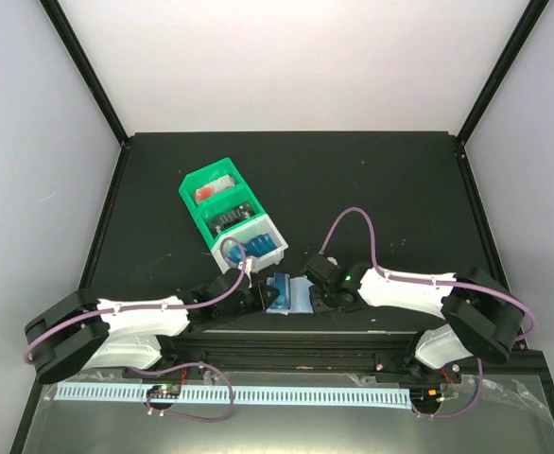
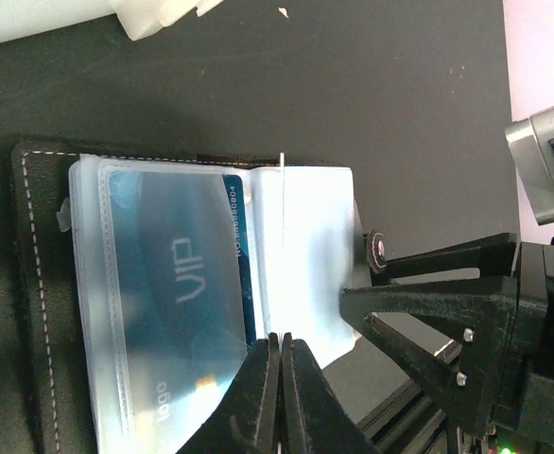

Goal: Put the credit cards into the card holder
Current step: Insert the credit card into the card holder.

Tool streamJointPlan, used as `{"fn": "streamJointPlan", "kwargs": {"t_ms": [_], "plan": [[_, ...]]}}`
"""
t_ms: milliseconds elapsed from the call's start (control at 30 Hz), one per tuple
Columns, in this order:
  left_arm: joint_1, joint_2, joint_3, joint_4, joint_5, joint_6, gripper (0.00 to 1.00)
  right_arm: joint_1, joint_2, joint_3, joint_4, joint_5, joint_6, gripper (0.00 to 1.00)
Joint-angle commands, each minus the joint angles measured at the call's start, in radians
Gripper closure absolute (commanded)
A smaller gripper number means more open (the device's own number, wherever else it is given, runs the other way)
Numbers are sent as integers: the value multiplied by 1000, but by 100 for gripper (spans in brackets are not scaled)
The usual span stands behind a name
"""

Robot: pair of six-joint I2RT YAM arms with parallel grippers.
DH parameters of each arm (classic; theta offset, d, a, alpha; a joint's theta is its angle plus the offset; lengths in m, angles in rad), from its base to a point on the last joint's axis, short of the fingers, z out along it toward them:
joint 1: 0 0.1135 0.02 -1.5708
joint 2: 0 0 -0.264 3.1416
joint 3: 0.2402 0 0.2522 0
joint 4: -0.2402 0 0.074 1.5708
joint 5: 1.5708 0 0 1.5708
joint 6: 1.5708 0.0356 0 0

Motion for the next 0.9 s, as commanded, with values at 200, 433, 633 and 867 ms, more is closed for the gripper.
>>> {"fn": "streamJointPlan", "kwargs": {"t_ms": [200, 433, 633, 867], "plan": [[-8, 100, 10, 167, 14, -22, 98, 5, -28, -20, -10, 7, 37, 64], [-8, 195, 14, 230, 45, -31, 98, 6, -68, -12, -3, -12, 52, 59], [-8, 242, -10, 274, 56, -95, 99, 6, -56, -21, 35, -39, 67, 54], [-9, 229, -45, 251, 55, -192, 98, 6, 12, -19, 50, -22, 68, 55]]}}
